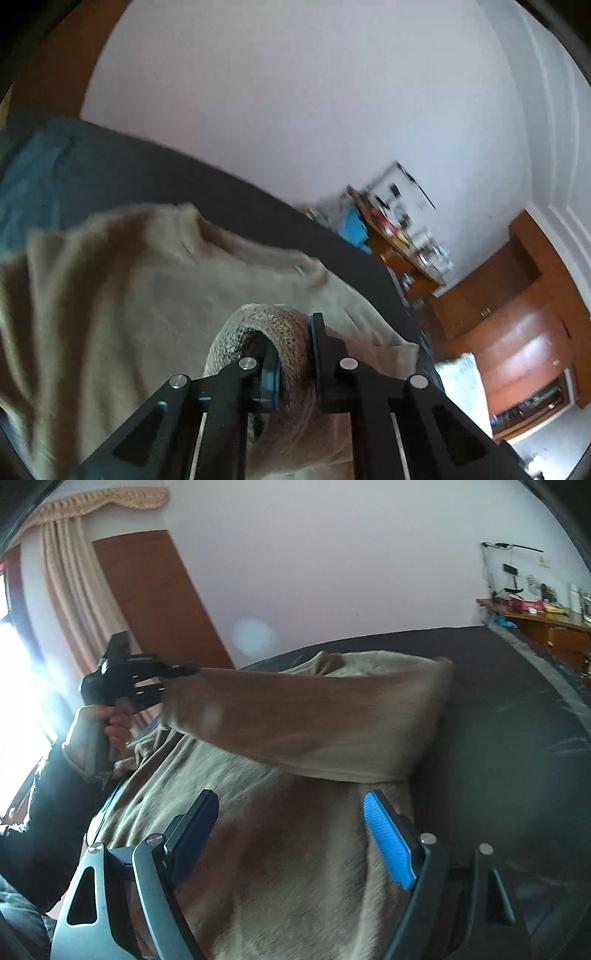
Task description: Fold clothes
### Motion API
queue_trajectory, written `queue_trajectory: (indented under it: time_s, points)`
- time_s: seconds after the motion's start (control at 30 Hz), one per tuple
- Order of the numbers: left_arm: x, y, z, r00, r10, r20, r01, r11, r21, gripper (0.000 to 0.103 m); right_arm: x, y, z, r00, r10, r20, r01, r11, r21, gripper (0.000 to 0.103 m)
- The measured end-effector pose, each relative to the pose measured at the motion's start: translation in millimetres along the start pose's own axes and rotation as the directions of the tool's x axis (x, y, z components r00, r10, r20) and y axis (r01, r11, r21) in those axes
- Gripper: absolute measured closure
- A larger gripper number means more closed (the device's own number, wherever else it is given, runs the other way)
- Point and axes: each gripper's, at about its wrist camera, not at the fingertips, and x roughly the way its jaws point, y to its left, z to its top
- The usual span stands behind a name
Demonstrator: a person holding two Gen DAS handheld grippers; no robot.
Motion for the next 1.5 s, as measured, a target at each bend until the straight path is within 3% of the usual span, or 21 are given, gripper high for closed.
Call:
queue_trajectory:
  time_s: [0.2, 0.33, 0.4, 0.57, 0.67, 0.8, 0.87, 0.97, 1.07, 1.23, 1.4, 1.5]
  points:
    - [-20.1, 47.2, 13.9, 0.996, 0.072, 0.057, -0.067, 0.995, -0.073, 0.090, 7.9, -9.0, 21.4, 0.998, -0.066, -0.023, 0.065, 0.997, -0.035, 0.019]
    - [-21.0, 77.4, 7.2, 0.988, 0.150, 0.022, -0.147, 0.985, -0.088, 0.090, 24.3, -6.6, 37.8, 0.987, -0.149, -0.062, 0.141, 0.982, -0.125, 0.019]
    - [-18.0, 86.0, 1.1, 0.988, 0.156, 0.004, -0.155, 0.984, -0.092, 0.090, 38.8, -8.0, 43.5, 0.975, -0.199, -0.097, 0.181, 0.968, -0.172, 0.019]
    - [0.6, 97.0, -9.0, 0.984, 0.172, -0.041, -0.175, 0.979, -0.100, 0.090, 87.6, -16.7, 49.9, 0.933, -0.301, -0.198, 0.246, 0.933, -0.261, 0.019]
    - [11.0, 99.1, -11.0, 0.983, 0.173, -0.058, -0.178, 0.979, -0.099, 0.090, 118.5, -19.0, 52.5, 0.898, -0.387, -0.211, 0.304, 0.891, -0.337, 0.019]
    - [19.4, 98.5, -11.4, 0.981, 0.182, -0.069, -0.188, 0.978, -0.088, 0.090, 148.0, -27.0, 56.1, 0.831, -0.538, -0.140, 0.435, 0.786, -0.439, 0.019]
    - [20.9, 99.4, -11.9, 0.981, 0.184, -0.067, -0.190, 0.978, -0.089, 0.090, 145.4, -39.3, 59.2, 0.813, -0.573, -0.104, 0.495, 0.774, -0.396, 0.019]
    - [22.7, 105.0, -14.0, 0.980, 0.185, -0.070, -0.192, 0.976, -0.106, 0.090, 123.1, -66.3, 58.7, 0.841, -0.530, -0.112, 0.497, 0.837, -0.227, 0.019]
    - [30.0, 113.6, -17.9, 0.977, 0.186, -0.103, -0.198, 0.973, -0.117, 0.090, 112.8, -86.8, 48.4, 0.840, -0.521, -0.153, 0.500, 0.852, -0.159, 0.019]
    - [35.7, 119.6, -21.2, 0.975, 0.184, -0.126, -0.199, 0.972, -0.122, 0.090, 103.9, -79.6, 41.5, 0.876, -0.436, -0.207, 0.401, 0.896, -0.192, 0.019]
    - [36.8, 120.2, -20.5, 0.975, 0.181, -0.132, -0.197, 0.973, -0.123, 0.090, 77.5, -63.3, 67.6, 0.953, -0.246, -0.179, 0.216, 0.961, -0.173, 0.018]
    - [36.9, 118.8, -19.8, 0.975, 0.180, -0.134, -0.197, 0.973, -0.123, 0.090, 80.8, -62.4, 90.3, 0.968, -0.210, -0.137, 0.191, 0.972, -0.134, 0.018]
